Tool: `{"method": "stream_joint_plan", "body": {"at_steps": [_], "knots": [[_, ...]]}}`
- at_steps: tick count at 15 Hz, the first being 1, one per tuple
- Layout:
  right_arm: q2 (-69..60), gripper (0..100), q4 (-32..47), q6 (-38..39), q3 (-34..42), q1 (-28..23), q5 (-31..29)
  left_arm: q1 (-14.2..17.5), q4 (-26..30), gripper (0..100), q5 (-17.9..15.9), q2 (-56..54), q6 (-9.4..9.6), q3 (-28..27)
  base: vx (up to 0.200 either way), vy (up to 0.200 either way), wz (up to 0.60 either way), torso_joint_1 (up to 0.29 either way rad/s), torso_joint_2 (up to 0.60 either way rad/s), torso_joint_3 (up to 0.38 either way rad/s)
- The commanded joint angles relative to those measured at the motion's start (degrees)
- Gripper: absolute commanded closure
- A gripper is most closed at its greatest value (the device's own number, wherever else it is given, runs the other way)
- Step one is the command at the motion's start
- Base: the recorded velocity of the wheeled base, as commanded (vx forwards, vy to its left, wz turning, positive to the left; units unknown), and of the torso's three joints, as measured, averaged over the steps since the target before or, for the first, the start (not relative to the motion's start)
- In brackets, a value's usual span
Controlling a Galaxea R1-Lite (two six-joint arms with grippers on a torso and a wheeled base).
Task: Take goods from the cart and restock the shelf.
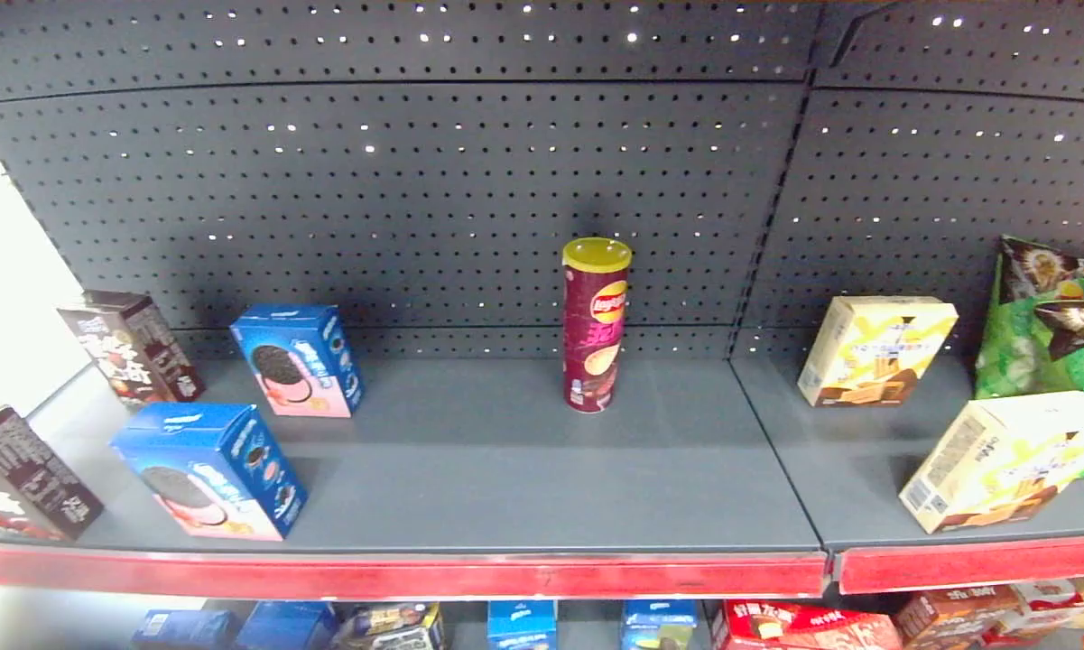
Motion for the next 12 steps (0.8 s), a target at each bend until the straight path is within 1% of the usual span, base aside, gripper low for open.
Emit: {"method": "stream_joint_plan", "body": {"at_steps": [1, 12], "knots": [[0.01, 0, 0.04, 0.04, 0.00, -0.01, -0.01, -0.03, 0.01, 0, 0.01, 0.04, -0.02, 0.00, 0.000, 0.000, -0.60, -0.002, 0.00, -0.002], [0.01, 0, 0.04, 0.04, 0.00, -0.01, -0.01, -0.03, 0.01, 0, 0.01, 0.04, -0.02, 0.00, 0.000, 0.000, -0.60, 0.004, 0.00, 0.002]]}}
